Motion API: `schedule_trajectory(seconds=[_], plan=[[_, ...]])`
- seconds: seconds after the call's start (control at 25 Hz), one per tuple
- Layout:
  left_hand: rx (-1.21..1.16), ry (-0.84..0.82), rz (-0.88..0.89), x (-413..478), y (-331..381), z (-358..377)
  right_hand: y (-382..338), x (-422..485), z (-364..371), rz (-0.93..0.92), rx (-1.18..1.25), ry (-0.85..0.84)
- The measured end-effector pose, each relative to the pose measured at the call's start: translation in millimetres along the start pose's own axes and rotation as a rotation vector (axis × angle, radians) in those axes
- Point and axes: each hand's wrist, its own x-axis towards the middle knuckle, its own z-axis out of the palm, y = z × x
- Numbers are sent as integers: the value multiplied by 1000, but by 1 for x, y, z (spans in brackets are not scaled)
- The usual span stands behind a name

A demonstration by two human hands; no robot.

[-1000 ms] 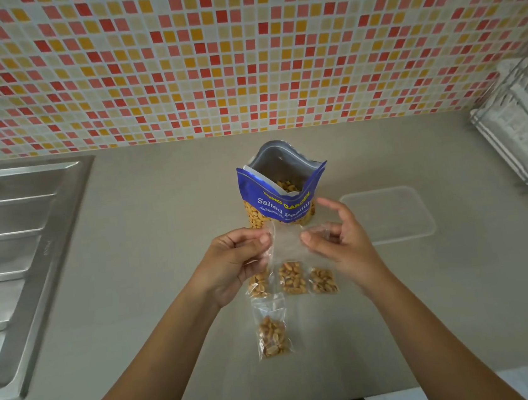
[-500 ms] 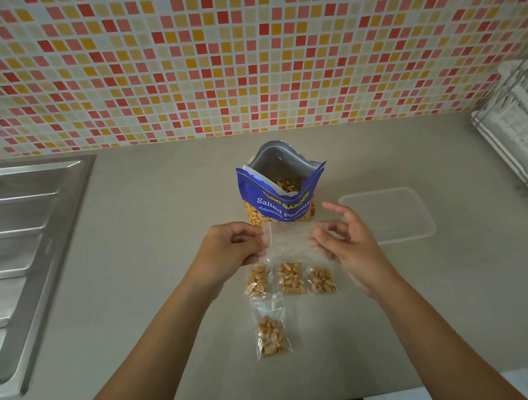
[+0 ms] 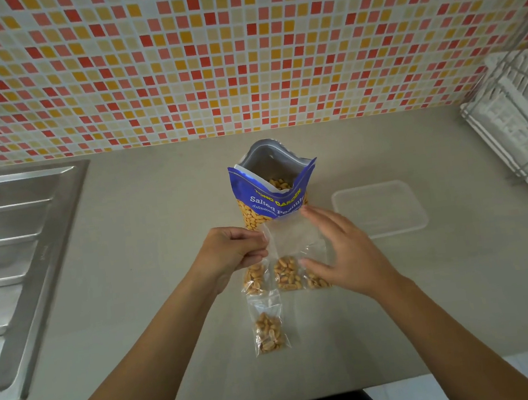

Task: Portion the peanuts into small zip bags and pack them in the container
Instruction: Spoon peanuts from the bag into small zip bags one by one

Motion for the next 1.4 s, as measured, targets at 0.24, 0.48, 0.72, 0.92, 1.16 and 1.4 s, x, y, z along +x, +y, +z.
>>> schedule_trajectory(seconds=[0.24, 0.48, 0.72, 0.92, 1.16, 1.4], plan=[[3, -12, -9, 0, 6, 4, -6, 25, 0, -5, -54, -231], [-9, -40, -5, -3, 6, 10, -10, 38, 7, -55, -54, -268], [27, -48, -29, -4, 5, 10, -7, 38, 10, -76, -26, -249], [41, -35, -43, -4, 5, 10, -9, 37, 8, -54, 12, -254], [76, -20, -41, -4, 4, 11, -10, 33, 8, -33, 13, -270], [107, -14, -39, -5, 2, 11, -13, 28, 10, -1, 8, -282]])
